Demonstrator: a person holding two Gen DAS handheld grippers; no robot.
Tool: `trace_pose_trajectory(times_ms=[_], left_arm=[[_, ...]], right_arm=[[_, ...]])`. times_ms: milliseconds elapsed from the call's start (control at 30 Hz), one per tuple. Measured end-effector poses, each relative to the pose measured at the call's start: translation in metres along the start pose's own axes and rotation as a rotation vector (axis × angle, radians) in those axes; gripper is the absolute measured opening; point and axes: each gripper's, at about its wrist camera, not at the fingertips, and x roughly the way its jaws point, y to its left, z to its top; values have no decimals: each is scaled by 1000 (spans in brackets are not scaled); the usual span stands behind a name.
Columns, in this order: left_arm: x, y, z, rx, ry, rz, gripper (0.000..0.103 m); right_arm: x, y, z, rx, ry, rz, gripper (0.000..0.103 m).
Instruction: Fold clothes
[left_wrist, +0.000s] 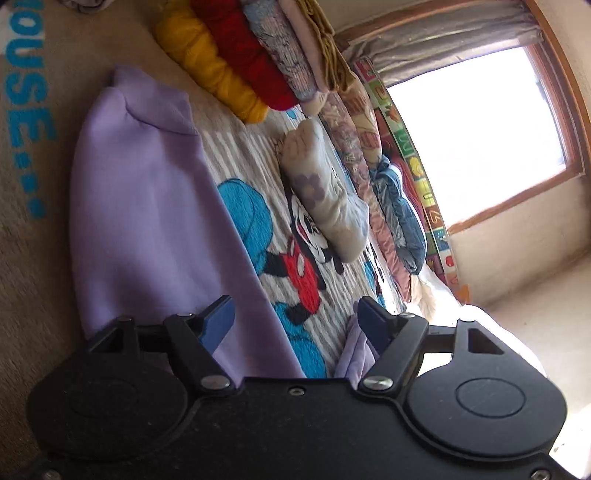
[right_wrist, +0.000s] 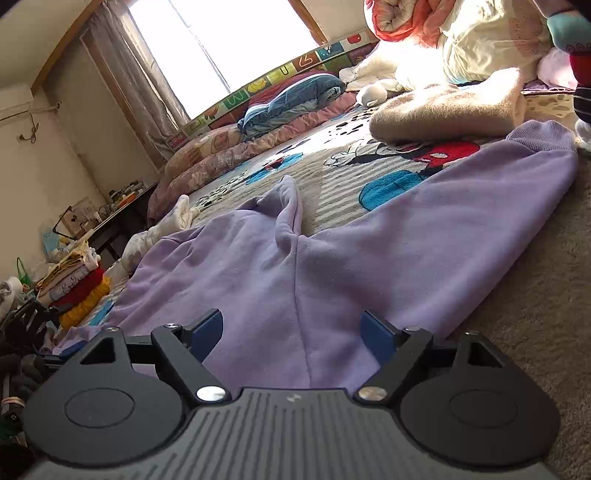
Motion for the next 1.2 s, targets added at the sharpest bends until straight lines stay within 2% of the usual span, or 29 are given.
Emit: trace_pose_trajectory(times_ms=[33,100,167,200,233,300,367,433,533,633,700,767,833,867,900,1067,1100,1167,1200], left_arm=[[1,3,6,-22,-4,-6,74],[4,8,19,-65,-11,-18,82],[8,13,32,-106,-15,-30,82],[15,10,27,-87,25,-45,82],[17,5,26,-36,34,3,83],[-1,-5,33,97,-105,253,76],[-28,0,44,72,-222,342,76],[-39,4,42,12,-193,249,78],[-54,8,39,-75,-149,114,79],[-43,-3,11,22,-58,177,83],[-35,-11,-8,86,3,219,82],[-28,-19,-26,150,64,260,62],[-32,-29,-38,193,92,321,62],[-37,-34,-41,202,82,336,68],[-43,-41,-46,235,53,331,76],[-35,-56,-80,449,12,229,77],[-30,-52,-86,441,35,240,77],[-29,-30,-94,342,81,246,77],[-35,-33,-95,361,65,249,76]], right_arm=[[1,1,0,-4,3,-7,81],[0,3,0,-7,-1,-26,81],[-1,13,0,-58,-12,-61,81],[-2,17,1,-82,-22,-60,81],[-2,21,1,-106,-32,-58,81],[0,30,2,-162,-42,-58,81],[5,35,1,-217,-12,-106,81],[11,39,0,-273,19,-154,80],[6,51,0,-348,-23,-115,80],[8,78,-9,-471,-27,-17,80],[11,102,-23,-534,2,70,80],[14,123,-41,-620,69,127,79],[15,138,-56,-687,130,157,79],[15,142,-62,-710,156,156,80],[14,145,-68,-732,182,155,80],[2,145,-71,-743,204,141,81],[-1,145,-72,-739,198,139,81],[-6,145,-74,-742,196,137,81],[-7,142,-71,-723,211,135,81]])
